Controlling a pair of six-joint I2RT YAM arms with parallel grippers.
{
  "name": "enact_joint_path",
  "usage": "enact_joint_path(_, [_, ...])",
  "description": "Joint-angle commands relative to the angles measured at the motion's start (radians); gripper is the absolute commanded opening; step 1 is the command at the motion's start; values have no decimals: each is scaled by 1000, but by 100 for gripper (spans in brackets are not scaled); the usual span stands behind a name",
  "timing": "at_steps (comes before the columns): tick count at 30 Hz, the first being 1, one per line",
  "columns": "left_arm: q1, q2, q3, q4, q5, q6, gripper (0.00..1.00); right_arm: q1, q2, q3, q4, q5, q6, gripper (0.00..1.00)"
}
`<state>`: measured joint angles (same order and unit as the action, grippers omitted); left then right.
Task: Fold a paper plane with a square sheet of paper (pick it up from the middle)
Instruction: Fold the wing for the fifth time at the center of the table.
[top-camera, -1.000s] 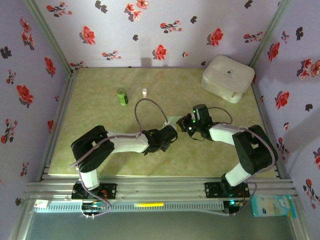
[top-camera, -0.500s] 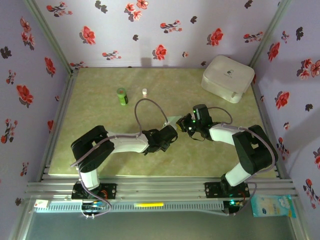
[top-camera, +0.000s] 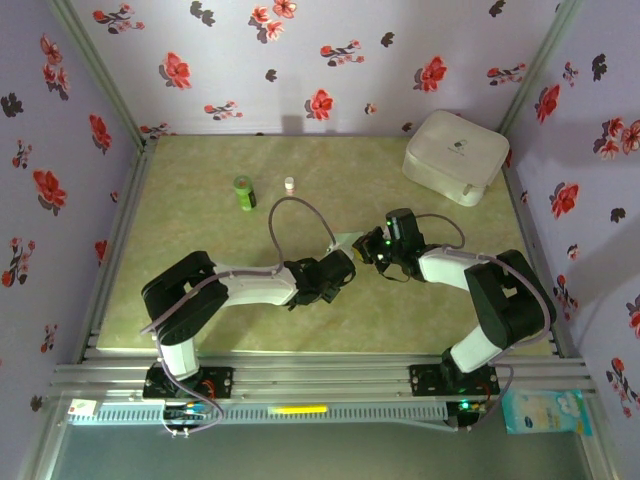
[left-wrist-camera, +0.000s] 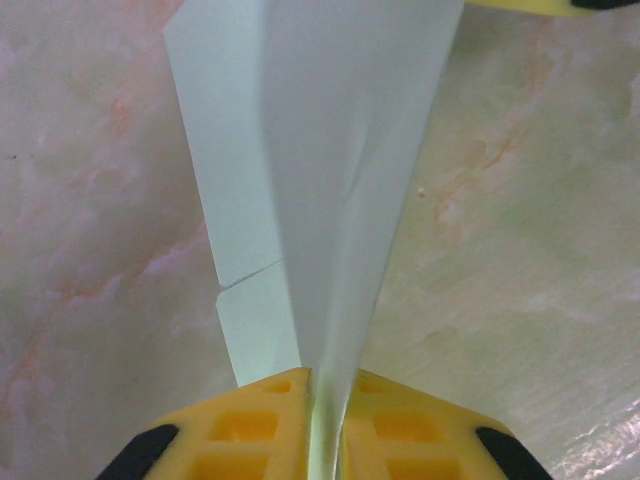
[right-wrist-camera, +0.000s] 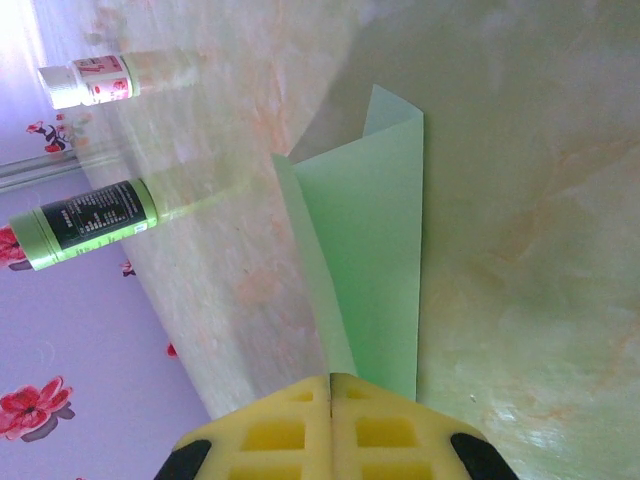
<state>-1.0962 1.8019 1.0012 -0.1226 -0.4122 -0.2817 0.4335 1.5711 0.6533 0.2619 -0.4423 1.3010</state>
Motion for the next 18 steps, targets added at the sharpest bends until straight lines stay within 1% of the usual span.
enact_joint_path(1, [-10,-42,-1,35,-26,-14,13,-7,-8,-16,14,-3,0,1])
enact_joint_path(3, [-10,-36,3,29,-25,-14,7,-6,-7,-16,14,-4,3,1])
enact_joint_path(7, [-10,-26,7,25,-22,-14,6,-6,-10,-17,14,0,3,1])
enact_joint_path(10, [-9,-19,7,18,-22,-19,4,-7,-14,-18,13,0,1,3])
enact_joint_path(13, [-10,-9,9,11,-20,-36,1,-7,-19,-17,0,3,-8,9])
enact_joint_path(16, [-9,-3,10,6,-1,-47,0,-9,-45,-17,-46,27,-38,16])
enact_joint_path(18, [-10,1,10,6,14,-52,0,-15,-74,-16,-83,45,-69,17])
